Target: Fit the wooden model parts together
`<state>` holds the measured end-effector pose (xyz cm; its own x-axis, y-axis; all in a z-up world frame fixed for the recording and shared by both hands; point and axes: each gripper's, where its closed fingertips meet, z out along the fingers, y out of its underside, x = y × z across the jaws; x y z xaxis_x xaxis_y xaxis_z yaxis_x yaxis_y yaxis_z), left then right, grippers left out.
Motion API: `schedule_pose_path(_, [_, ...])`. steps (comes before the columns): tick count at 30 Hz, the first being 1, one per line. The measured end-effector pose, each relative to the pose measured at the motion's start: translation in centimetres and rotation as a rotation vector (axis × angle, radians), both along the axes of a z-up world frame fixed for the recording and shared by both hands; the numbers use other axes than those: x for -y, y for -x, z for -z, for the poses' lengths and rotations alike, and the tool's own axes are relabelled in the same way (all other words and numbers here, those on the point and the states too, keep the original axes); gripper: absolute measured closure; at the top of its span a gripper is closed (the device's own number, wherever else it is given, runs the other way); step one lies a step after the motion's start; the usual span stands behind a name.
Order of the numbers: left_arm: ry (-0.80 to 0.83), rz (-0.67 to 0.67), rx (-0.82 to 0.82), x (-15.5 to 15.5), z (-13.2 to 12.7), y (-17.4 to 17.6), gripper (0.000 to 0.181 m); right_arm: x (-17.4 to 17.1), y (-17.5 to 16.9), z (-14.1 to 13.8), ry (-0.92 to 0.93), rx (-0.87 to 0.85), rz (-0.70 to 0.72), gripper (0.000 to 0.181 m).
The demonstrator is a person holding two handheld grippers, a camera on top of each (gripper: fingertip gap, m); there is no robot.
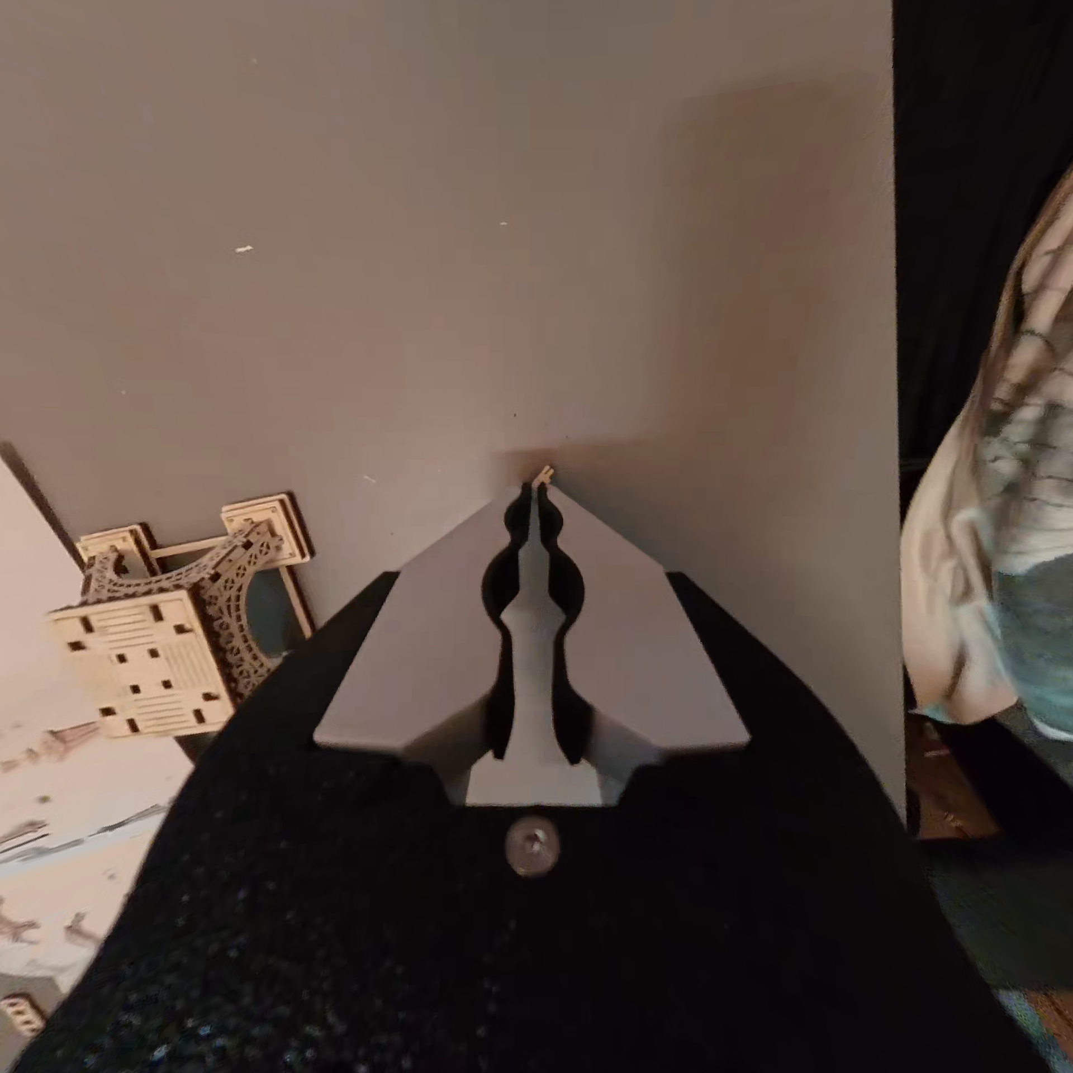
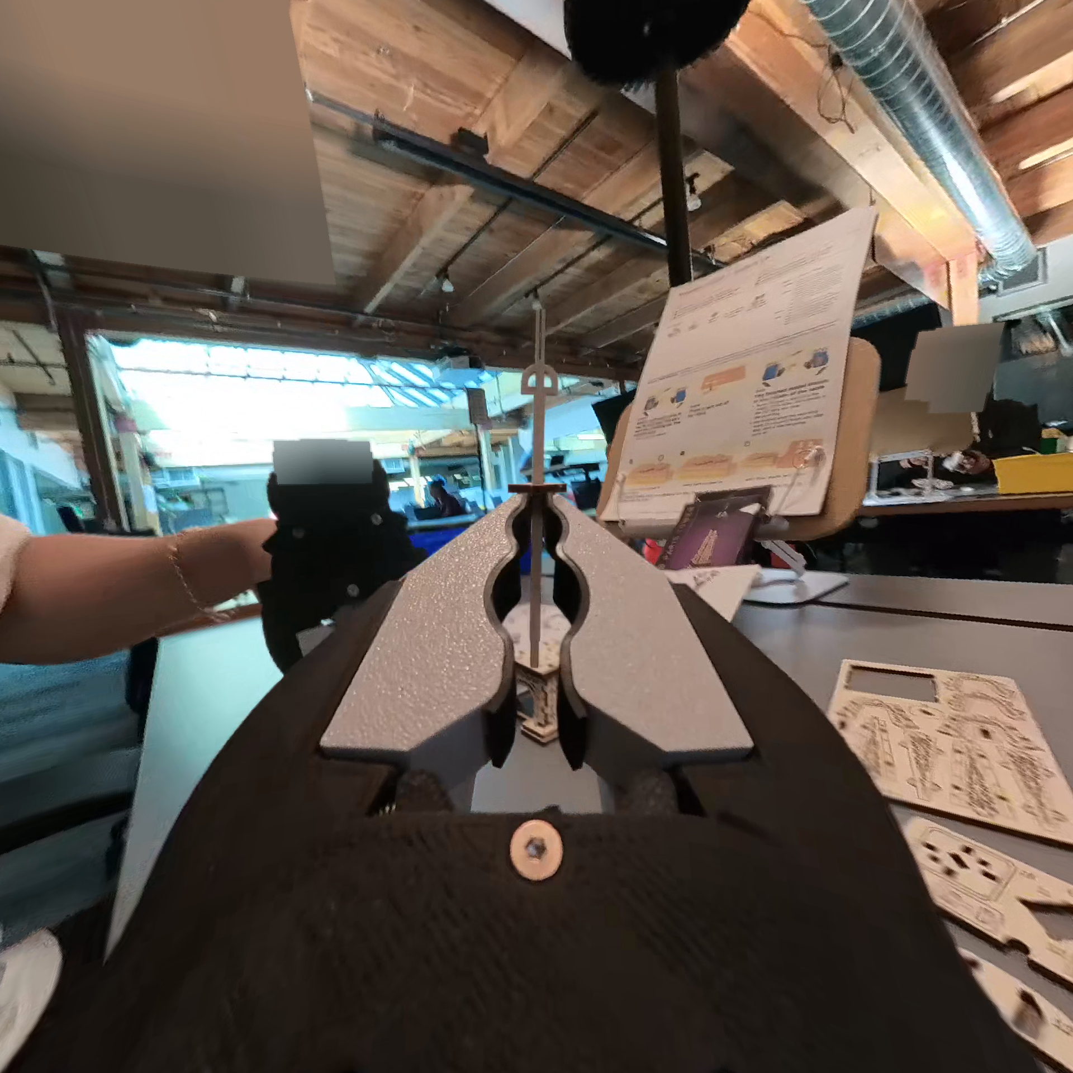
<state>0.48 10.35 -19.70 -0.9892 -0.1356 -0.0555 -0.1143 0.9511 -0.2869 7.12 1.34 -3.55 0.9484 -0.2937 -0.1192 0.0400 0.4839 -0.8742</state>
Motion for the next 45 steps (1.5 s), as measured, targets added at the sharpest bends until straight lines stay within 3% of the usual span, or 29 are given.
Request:
schedule_pose_path(1, [0.017,-0.010,0.001,0.0,0.0,0.0,0.181,-0.1,-0.2,0.2,0.020,-0.002,0.018,0.181])
schedule_pose_path(4, [0.058,-0.018,0.070,0.0,-0.1,-0.6,0.175,-0.4,0.1,0.2,0.026,0.016,0.006,0.181])
schedule_pose_path(11, [0.225,0.116,0.180,-0.3,-0.6,-0.1,0.163,-0.7,0.5,0.1,0.026,0.025,-0.023,0.181])
schedule_pose_path(17, [0.358,0.164,0.200,0.8,-0.3,-0.1,0.172,-1.3,1.1,0.2,0.038,0.043,-0.061,0.181])
schedule_pose_path(25, [0.408,0.021,0.120,1.0,-0.2,-0.4,0.181,-1.8,1.4,0.3,0.066,0.069,-0.054,0.181])
schedule_pose_path(28, [0.372,-0.093,0.090,0.6,-0.3,-0.3,0.181,-2.4,1.7,0.5,0.105,0.106,-0.044,0.181])
schedule_pose_path(31, [0.359,-0.213,0.103,0.5,-2.6,-0.6,0.181,-3.2,2.3,0.9,0.171,0.169,-0.026,0.181])
schedule_pose_path(38, [0.367,-0.398,0.178,0.7,-11.9,-1.7,0.181,-5.2,3.2,2.0,0.300,0.278,0.028,0.181])
schedule_pose_path(45, [0.512,-0.512,0.113,2.6,-13.4,-2.0,0.181,-4.8,3.0,1.0,0.191,0.220,0.038,0.181])
